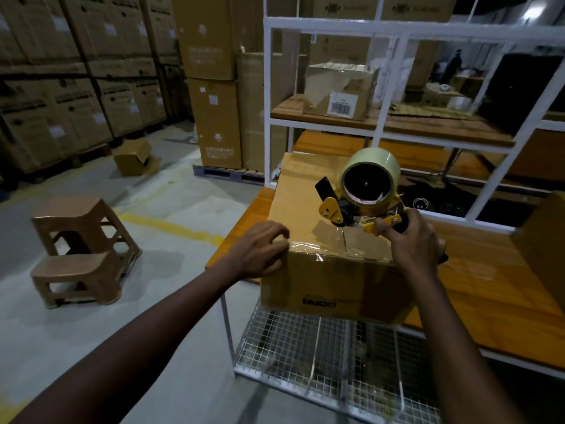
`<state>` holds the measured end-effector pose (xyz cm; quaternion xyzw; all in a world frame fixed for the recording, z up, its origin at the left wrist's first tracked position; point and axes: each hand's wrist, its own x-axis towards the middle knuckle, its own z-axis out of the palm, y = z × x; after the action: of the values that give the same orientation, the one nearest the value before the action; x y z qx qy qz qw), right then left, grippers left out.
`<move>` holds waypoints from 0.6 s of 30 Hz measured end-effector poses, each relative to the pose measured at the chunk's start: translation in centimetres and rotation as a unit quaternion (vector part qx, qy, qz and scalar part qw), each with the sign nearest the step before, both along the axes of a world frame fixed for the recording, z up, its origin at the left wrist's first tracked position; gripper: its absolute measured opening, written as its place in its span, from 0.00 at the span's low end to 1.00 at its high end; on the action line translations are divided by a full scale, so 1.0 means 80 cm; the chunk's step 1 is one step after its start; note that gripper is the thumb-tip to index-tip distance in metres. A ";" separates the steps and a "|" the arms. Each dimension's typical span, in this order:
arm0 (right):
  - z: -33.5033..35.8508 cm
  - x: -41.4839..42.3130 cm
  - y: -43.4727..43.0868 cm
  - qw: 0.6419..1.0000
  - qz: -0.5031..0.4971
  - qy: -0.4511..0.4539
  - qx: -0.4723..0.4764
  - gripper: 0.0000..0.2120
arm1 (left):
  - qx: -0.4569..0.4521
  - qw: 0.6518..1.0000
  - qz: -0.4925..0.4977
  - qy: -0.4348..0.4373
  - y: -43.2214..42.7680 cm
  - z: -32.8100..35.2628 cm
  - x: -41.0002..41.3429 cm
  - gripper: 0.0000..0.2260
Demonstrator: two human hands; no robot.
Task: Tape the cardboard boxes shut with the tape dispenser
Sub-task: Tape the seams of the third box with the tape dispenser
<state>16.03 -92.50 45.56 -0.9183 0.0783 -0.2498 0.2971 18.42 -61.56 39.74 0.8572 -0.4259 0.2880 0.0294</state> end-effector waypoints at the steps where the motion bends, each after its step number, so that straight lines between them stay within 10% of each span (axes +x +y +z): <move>1: 0.000 0.002 -0.005 1.000 -0.005 -0.002 0.004 0.21 | 0.000 1.000 0.001 0.011 -0.018 0.005 0.009 0.14; 7: 0.000 0.006 -0.032 0.999 -0.039 -0.004 0.020 0.22 | 0.222 0.975 0.020 0.003 -0.051 -0.032 0.038 0.31; 18: -0.006 -0.011 -0.075 0.995 -0.093 0.000 0.031 0.23 | 0.275 0.958 -0.079 -0.022 -0.076 -0.021 0.034 0.37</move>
<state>15.16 -98.47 45.05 -0.8974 0.1710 -0.2733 0.3012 21.14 -67.62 38.08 0.7893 -0.5553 0.1754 -0.1948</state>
